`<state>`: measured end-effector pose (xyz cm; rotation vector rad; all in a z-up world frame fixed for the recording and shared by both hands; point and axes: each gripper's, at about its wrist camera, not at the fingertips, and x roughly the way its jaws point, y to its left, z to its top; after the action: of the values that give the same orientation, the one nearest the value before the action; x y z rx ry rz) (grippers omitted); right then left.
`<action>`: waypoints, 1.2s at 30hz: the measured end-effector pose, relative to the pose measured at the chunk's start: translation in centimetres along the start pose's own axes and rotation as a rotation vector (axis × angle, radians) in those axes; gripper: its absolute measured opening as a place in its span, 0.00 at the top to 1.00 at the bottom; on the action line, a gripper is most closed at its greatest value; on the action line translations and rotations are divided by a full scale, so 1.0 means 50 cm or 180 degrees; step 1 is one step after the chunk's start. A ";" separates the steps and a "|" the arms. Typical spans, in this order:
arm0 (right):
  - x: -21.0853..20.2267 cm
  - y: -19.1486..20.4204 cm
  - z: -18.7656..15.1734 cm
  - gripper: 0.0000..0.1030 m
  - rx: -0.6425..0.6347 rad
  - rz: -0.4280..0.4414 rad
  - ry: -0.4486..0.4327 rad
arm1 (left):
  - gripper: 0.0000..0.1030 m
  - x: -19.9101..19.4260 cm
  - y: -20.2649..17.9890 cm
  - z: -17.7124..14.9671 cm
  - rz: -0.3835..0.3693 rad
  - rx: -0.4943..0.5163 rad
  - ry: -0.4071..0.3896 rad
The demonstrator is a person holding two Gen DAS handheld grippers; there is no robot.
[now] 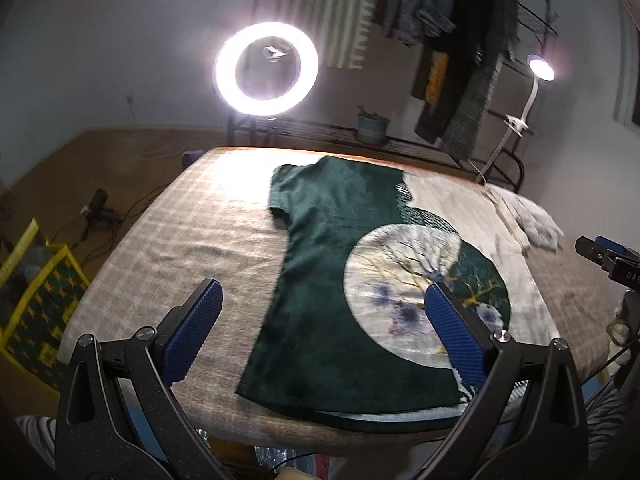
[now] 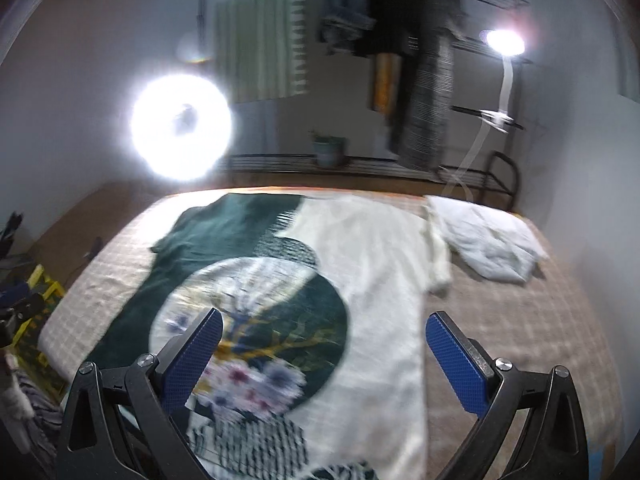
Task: Fold small clothes
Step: 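Grasp the green side edge with the left tool while the right tool grasps near the shoulder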
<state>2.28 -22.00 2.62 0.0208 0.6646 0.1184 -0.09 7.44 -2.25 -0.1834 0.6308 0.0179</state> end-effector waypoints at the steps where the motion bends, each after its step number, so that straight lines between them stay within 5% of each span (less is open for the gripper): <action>1: 0.010 0.013 0.012 0.00 -0.0069 0.0094 0.0021 | 0.03 0.003 0.015 -0.004 0.0025 -0.0047 0.0016; 12: 0.171 0.179 0.200 0.05 -0.0142 0.1095 0.0502 | 0.26 0.097 0.129 -0.089 0.0071 -0.0596 0.0652; 22: 0.365 0.358 0.341 0.12 -0.0140 0.1378 0.0858 | 0.35 0.196 0.113 -0.163 0.0125 -0.0610 0.1239; 25: 0.443 0.416 0.369 0.14 -0.0241 0.1345 0.0957 | 0.39 0.204 0.110 -0.165 0.0190 -0.0560 0.1197; 28: 0.528 0.477 0.385 0.16 -0.0330 0.1318 0.1071 | 0.59 0.211 0.101 -0.165 0.0263 -0.0454 0.1152; 30: 0.587 0.517 0.386 0.17 -0.0346 0.1326 0.1180 | 0.87 0.218 0.100 -0.159 0.0233 -0.0434 0.1151; 36: 0.746 0.630 0.362 0.29 -0.0573 0.1171 0.1446 | 0.98 0.227 0.115 -0.149 -0.0005 -0.0724 0.1184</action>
<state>39.34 13.94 -4.24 -0.0592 1.0974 0.5487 4.31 11.34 -15.77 -0.4132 1.0001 0.0551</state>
